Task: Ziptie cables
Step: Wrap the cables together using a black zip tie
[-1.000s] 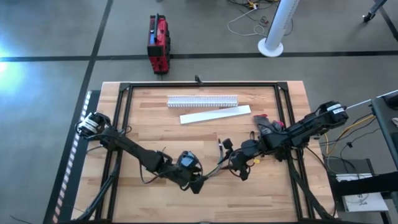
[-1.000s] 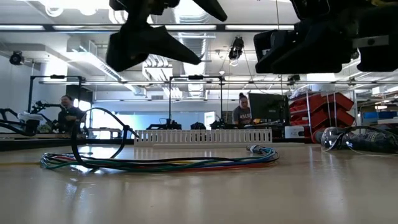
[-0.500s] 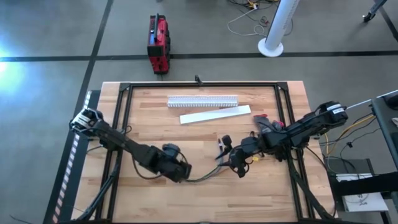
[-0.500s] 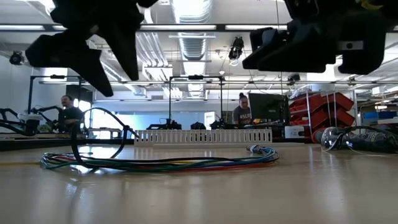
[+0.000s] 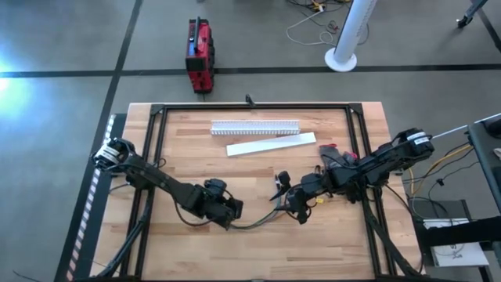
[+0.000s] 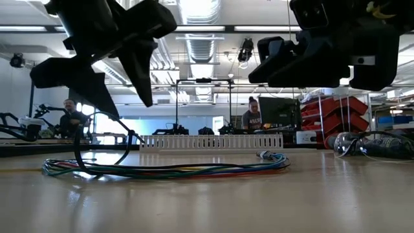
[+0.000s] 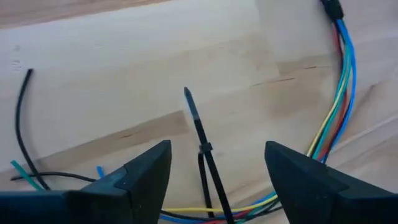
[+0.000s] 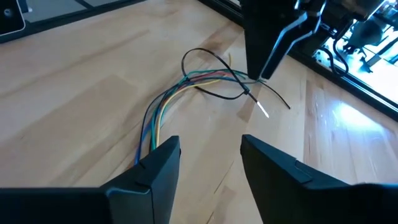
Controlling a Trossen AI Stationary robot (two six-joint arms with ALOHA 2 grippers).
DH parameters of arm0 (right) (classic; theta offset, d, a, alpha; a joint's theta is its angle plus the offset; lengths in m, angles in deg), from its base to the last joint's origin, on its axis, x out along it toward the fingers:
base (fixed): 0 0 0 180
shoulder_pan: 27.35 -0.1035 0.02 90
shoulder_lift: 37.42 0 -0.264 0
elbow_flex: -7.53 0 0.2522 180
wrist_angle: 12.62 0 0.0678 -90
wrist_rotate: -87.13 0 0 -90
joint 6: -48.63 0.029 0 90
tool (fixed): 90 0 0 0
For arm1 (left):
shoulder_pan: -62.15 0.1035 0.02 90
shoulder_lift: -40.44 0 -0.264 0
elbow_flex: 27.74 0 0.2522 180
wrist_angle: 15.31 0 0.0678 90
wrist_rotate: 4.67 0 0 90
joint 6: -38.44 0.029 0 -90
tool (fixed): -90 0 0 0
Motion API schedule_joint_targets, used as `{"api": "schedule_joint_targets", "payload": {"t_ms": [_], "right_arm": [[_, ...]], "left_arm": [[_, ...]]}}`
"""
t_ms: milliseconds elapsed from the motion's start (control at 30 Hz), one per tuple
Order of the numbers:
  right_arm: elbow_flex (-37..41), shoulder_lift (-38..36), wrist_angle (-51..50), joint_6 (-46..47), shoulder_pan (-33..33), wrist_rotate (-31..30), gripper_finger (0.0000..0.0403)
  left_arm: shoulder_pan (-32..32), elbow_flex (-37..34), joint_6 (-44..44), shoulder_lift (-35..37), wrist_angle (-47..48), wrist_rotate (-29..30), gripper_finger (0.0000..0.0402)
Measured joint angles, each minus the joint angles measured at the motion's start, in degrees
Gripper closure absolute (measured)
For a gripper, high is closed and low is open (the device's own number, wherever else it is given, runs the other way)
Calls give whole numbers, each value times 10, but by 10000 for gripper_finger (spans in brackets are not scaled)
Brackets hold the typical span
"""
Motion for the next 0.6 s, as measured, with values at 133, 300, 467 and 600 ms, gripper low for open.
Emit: {"api": "schedule_joint_targets", "payload": {"t_ms": [133,300,467,600], "right_arm": [[0,0,0,9,0,0,249],[0,0,0,12,0,0,258],[0,0,-1,13,0,0,263],[0,0,0,13,0,0,260]], "left_arm": [[1,-1,0,-15,-14,-1,160],[2,-1,9,-35,-22,2,184],[2,-1,10,-55,-29,2,209],[2,-1,13,-62,-34,2,221]]}}
